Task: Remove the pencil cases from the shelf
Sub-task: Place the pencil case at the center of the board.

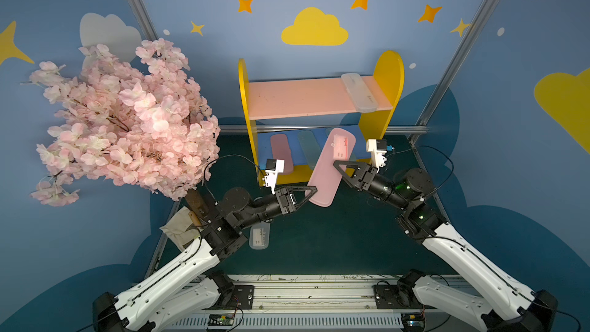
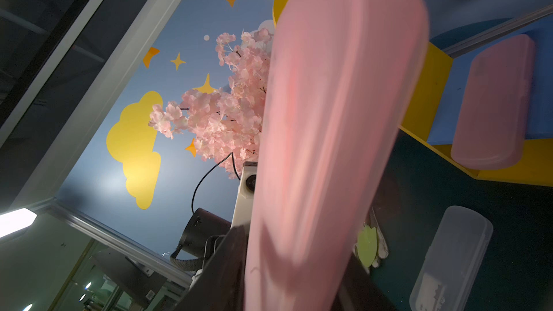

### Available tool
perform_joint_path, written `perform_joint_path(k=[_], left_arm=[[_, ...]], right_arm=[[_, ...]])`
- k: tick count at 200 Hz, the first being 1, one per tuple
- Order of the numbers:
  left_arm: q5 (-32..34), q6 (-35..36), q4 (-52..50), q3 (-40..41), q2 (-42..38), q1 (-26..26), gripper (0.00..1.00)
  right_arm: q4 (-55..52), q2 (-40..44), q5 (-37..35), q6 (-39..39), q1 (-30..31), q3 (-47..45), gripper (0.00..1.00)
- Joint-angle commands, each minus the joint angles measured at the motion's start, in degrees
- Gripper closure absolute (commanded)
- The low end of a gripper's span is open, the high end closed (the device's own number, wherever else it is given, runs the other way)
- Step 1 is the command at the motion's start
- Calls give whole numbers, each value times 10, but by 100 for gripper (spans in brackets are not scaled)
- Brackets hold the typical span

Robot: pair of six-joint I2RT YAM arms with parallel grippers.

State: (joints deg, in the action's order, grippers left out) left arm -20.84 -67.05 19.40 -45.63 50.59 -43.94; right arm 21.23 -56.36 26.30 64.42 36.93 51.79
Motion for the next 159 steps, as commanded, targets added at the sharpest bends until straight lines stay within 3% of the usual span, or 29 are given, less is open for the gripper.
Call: perform_joint_path(k=[1, 30, 74, 109, 136, 159], left_arm=[[-5, 14, 30, -6, -1, -2, 97], [-4, 14, 31, -9, 6, -3, 91], [28, 30, -14, -16, -1, -2, 52], [123, 62, -144, -31, -32, -2, 15], [220, 78, -252, -29, -64, -2, 1], [274, 101, -310, -25, -86, -2, 0]], right_arm=[[42, -2, 10, 8, 0, 10, 64], [54, -10, 16, 20, 0, 6, 76], [48, -10, 12, 19, 0, -6, 83], [-22, 4, -9, -17, 0, -20, 84], [-95, 12, -28, -51, 0, -37, 84], [-155, 4, -24, -82, 2, -46, 84]])
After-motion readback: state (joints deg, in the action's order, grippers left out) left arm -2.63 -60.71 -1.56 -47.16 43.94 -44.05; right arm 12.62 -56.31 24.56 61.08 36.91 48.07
